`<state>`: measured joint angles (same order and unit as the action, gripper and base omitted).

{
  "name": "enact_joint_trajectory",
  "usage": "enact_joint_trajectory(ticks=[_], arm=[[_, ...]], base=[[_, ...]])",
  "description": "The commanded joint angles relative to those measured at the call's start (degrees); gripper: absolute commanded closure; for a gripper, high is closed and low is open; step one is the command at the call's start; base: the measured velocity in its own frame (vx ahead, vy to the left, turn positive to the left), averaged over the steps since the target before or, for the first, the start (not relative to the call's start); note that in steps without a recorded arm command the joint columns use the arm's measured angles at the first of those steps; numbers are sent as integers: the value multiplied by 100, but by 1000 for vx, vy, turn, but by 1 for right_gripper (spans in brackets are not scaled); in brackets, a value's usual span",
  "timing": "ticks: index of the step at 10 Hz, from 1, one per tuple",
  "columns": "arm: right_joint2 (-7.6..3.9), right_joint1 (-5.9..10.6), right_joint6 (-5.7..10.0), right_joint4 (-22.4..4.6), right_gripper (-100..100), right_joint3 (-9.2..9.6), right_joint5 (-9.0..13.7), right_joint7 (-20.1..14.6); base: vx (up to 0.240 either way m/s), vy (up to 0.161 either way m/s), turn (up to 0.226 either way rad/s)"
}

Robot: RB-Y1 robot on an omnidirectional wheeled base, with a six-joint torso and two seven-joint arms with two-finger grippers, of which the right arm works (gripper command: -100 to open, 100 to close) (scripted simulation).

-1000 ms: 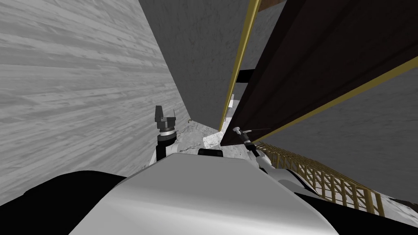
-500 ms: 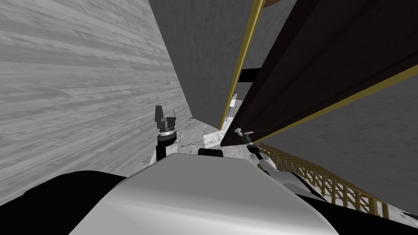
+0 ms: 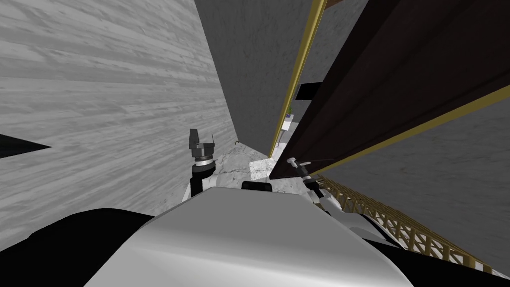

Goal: Pull the door open

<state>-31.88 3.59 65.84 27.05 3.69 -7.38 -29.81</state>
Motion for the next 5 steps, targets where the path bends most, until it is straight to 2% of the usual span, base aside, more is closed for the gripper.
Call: enact_joint_trajectory(ticks=[1,3,5], arm=[[-21,45,156,-206,100,6,-9,-2],[-91,-46,345,-279,100,-9,-12,-37],[-155,-132,521,-348,100,-22,-14,-69]], base=[[-134,-84,81],[-142,-86,168],[-207,-115,204]])
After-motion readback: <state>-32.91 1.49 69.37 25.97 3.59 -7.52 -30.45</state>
